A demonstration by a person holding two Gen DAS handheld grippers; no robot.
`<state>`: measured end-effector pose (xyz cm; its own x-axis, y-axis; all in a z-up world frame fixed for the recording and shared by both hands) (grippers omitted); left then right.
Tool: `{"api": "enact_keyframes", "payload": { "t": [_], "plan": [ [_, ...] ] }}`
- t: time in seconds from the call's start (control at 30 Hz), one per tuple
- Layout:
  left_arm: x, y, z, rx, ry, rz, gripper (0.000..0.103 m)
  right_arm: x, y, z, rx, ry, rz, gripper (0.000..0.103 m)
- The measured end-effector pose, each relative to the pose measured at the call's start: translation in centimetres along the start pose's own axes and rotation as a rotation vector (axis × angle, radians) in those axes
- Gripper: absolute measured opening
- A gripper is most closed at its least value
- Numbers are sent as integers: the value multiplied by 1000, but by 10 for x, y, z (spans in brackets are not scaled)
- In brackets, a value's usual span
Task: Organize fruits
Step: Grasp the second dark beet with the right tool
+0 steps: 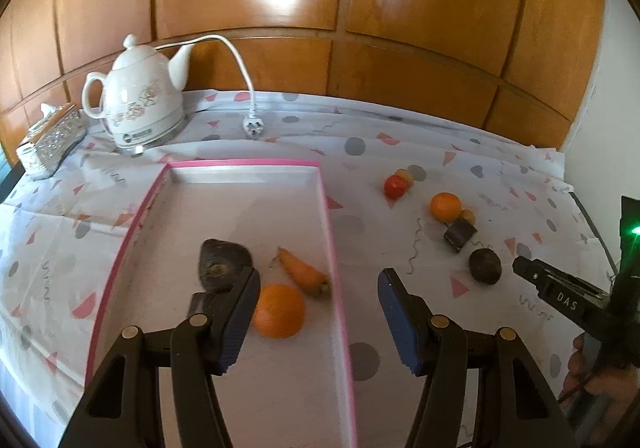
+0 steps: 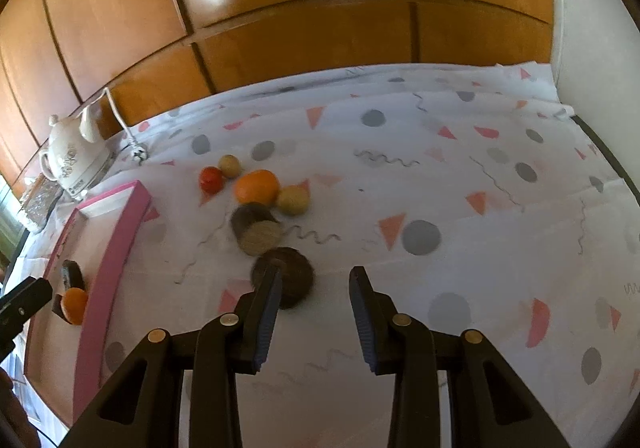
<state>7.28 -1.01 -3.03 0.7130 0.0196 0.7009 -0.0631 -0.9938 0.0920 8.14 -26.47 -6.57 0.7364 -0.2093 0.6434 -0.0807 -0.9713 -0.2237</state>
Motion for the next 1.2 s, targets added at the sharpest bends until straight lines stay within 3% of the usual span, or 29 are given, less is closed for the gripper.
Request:
{"api": "enact_keyframes", "payload": {
  "t": [0.63, 0.9, 0.93, 1.07, 1.2],
  "plan": [
    [22, 41, 55, -45, -75, 36, 53, 7, 18, 21, -17, -28, 2, 35],
    [31, 51, 75, -38, -96, 38, 53, 6, 2, 24, 108, -49, -12, 35],
    [33, 51, 78, -38, -101, 37, 53, 6, 0, 26, 120, -55, -14, 36],
    [41, 54, 91, -42, -118, 16, 53, 4, -11, 30, 150, -70, -48, 55],
    [49, 56, 104, -58, -140, -3, 53, 1, -21, 40, 124, -95, -104, 55]
  ]
}}
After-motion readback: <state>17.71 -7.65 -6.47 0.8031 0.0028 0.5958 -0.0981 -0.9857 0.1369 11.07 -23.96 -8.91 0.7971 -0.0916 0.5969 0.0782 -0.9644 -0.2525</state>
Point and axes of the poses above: each gripper's, at about its wrist camera, not at the fingertips, and z roughly the way its jaws point, y to its right, x to its top, the point moved 3 cm from there along z, roughly the way its jaws point, and after that the axes turned 1 degree about x, right-handed, at the moved point
